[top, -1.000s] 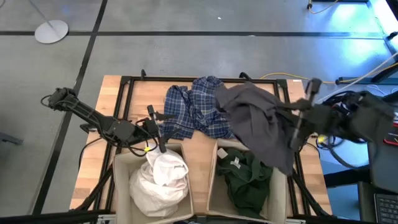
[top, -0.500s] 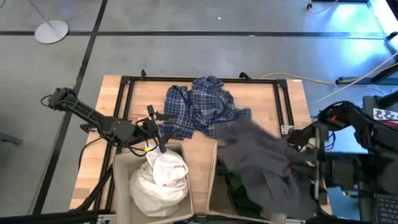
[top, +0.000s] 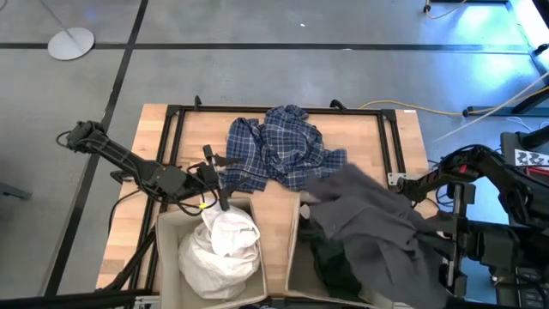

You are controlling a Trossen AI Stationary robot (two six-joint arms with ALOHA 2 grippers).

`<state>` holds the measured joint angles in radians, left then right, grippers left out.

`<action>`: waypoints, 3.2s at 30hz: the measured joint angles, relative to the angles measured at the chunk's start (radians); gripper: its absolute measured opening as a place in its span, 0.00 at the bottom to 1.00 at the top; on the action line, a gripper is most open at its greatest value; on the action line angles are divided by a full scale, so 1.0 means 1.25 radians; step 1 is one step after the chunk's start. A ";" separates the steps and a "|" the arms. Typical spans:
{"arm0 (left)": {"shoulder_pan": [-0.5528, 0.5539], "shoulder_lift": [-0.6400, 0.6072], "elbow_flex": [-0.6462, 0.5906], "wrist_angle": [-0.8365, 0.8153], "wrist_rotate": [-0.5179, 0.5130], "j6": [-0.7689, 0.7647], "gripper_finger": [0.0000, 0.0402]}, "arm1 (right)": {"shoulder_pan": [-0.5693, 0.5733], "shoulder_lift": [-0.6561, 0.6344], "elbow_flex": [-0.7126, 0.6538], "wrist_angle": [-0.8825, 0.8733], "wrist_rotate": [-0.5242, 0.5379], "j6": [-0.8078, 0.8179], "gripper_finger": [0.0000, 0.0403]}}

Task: Sort clothes
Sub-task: Put the black shirt into the right laundry organizer

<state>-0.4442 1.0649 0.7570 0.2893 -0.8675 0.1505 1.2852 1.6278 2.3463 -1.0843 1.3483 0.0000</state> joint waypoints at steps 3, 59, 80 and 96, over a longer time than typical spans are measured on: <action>0.000 0.000 0.000 0.000 0.000 0.000 0.63 | 0.016 0.000 0.000 0.000 -0.005 0.015 0.04; 0.032 0.000 0.000 -0.014 0.000 -0.028 0.63 | -0.364 0.005 -0.527 -0.323 -0.380 0.584 0.04; 0.032 0.000 0.000 -0.013 0.000 -0.025 0.63 | -0.520 0.005 -0.971 0.192 -0.909 0.438 0.04; 0.032 0.000 0.000 -0.014 0.000 -0.025 0.63 | -0.530 0.003 -1.129 0.263 -0.932 0.540 0.04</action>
<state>-0.4038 1.0653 0.7574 0.2722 -0.8675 0.1192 0.6227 1.6314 0.9349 -0.7552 0.1830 0.6754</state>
